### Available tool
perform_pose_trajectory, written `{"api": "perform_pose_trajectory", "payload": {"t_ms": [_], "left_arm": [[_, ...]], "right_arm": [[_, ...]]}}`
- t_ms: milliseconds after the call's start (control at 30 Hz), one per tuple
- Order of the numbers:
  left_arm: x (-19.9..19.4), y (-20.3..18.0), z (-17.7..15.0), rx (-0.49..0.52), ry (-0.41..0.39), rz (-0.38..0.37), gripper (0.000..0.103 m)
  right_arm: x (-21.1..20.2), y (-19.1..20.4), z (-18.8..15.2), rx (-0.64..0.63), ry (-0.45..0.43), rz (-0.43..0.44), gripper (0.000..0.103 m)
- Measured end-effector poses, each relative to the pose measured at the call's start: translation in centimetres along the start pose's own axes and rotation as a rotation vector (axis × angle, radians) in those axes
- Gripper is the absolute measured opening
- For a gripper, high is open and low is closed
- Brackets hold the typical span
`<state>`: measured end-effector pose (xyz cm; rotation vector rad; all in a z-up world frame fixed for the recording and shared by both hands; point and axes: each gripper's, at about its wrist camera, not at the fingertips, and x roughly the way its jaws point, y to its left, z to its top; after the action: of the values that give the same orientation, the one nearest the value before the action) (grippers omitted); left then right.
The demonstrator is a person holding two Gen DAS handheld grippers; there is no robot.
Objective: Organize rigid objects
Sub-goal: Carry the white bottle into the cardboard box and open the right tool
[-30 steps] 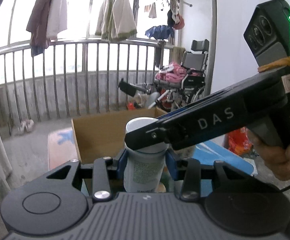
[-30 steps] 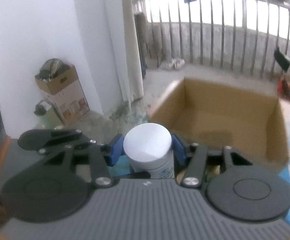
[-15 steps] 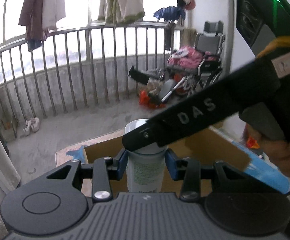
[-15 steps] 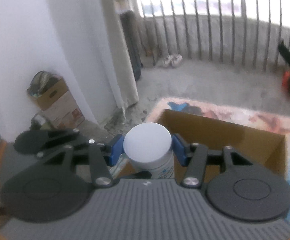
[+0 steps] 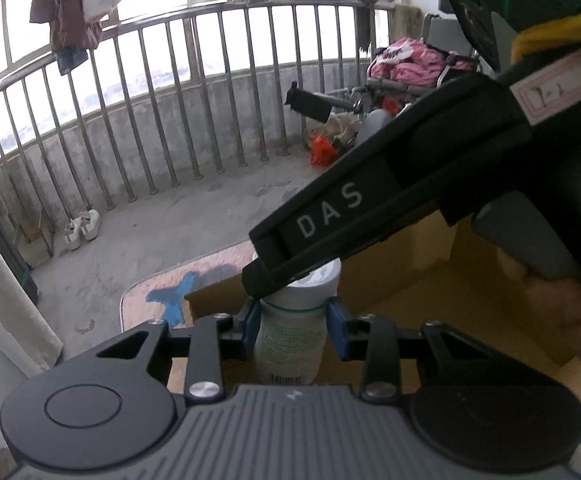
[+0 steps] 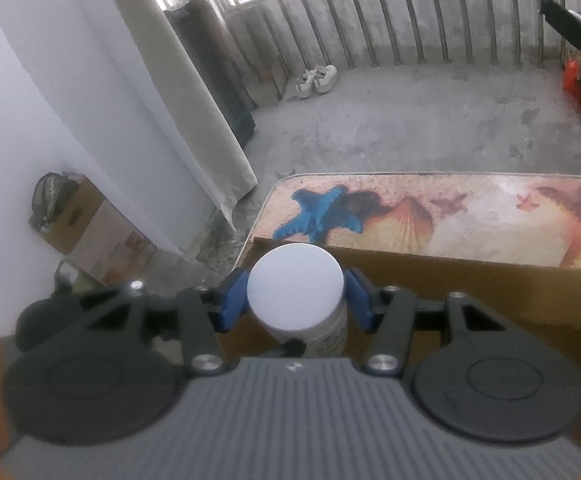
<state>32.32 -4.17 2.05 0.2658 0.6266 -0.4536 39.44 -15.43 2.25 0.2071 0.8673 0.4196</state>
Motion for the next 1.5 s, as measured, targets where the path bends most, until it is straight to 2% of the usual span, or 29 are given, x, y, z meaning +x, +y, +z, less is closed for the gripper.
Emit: {"api": "perform_pose_trajectory", "payload": {"t_ms": [233,433,500,567,633,800,933,967,1100,1267,1400,1500], "left_arm": [[1.7,0.9,-0.6,-0.005,0.035,-0.008,0.037],[2.0,1.4,-1.1,-0.018,0.053,-0.01,0.038],[2.0,1.5,-1.3,-0.021,0.058,-0.015,0.042],[2.0,1.4,-1.2,-0.018,0.058,-0.014,0.054],[1.6,1.2,-1.2,0.003,0.032,0.003,0.061],[0.7,0.7,-0.9,0.002,0.014,0.008,0.068],[-0.7,0.9,-0.9,-0.015,-0.004,0.004,0.074],[-1.2,0.9,-0.9,-0.021,-0.009,0.004,0.076],[-4.3,0.9,-0.9,-0.049,-0.046,0.009,0.08],[-10.8,0.0,-1.4,-0.075,-0.135,0.004,0.087],[-16.5,-2.0,-3.3,-0.098,-0.212,-0.012,0.094],[-19.5,-4.2,-5.6,-0.105,-0.229,-0.032,0.095]], "right_arm": [[3.4,-1.0,-0.2,0.016,0.032,0.008,0.053],[4.7,-1.1,-0.7,0.019,0.037,0.012,0.053],[4.9,-1.1,-0.6,0.012,0.036,0.009,0.053],[5.1,-0.8,-0.8,-0.009,0.034,-0.006,0.053],[5.3,-0.6,-0.9,-0.028,0.033,-0.018,0.053],[5.5,0.2,-0.8,-0.063,0.042,-0.025,0.054],[4.3,0.6,-0.6,-0.044,0.033,-0.012,0.07],[3.6,0.7,-0.6,-0.043,0.022,-0.015,0.073],[0.3,1.4,-0.5,-0.029,-0.009,-0.027,0.073],[-7.6,2.8,-1.6,-0.026,-0.103,-0.004,0.073],[-16.3,4.6,-5.0,-0.065,-0.204,0.002,0.078],[-21.8,5.4,-9.2,-0.106,-0.269,-0.011,0.083]]}}
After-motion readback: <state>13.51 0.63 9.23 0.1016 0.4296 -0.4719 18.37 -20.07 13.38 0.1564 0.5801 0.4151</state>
